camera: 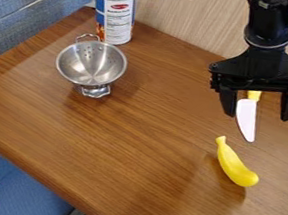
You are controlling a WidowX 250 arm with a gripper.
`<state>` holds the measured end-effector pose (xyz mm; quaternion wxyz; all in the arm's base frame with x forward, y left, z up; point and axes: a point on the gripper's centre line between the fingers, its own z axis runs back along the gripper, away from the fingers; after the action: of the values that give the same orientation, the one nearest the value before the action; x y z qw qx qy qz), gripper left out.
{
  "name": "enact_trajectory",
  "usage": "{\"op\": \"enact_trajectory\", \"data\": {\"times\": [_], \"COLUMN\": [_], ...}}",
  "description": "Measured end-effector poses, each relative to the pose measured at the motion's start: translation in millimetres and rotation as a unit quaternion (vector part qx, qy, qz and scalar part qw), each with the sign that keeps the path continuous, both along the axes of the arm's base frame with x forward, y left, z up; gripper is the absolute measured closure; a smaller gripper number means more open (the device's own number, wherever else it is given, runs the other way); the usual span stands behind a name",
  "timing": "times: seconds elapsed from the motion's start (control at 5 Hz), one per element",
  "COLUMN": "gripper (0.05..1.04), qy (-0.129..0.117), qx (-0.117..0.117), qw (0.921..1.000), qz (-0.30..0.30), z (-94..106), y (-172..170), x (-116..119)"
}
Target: Move the pot on the bottom left of the table
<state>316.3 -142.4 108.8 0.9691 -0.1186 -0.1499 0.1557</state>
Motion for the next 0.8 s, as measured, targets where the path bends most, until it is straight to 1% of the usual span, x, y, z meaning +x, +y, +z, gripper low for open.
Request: {"op": "enact_trajectory", "data": {"times": [0.2, 0.4, 0.6, 0.8], "gripper": [0.083, 0.083, 0.083, 0.083], "qy": [0.013, 0.021, 0.025, 0.035], "qx": [0.006, 0.032, 0.059, 0.085], "qw": [0.9999, 0.9988, 0.9969, 0.9937], "qz": [0.003, 0.03, 0.045, 0.064], "z": [-8.8, -10.8, -5.0, -6.1], "y": [1.1, 19.4, 35.4, 51.7], "x": [-1.2, 0.6, 10.5, 21.4]}}
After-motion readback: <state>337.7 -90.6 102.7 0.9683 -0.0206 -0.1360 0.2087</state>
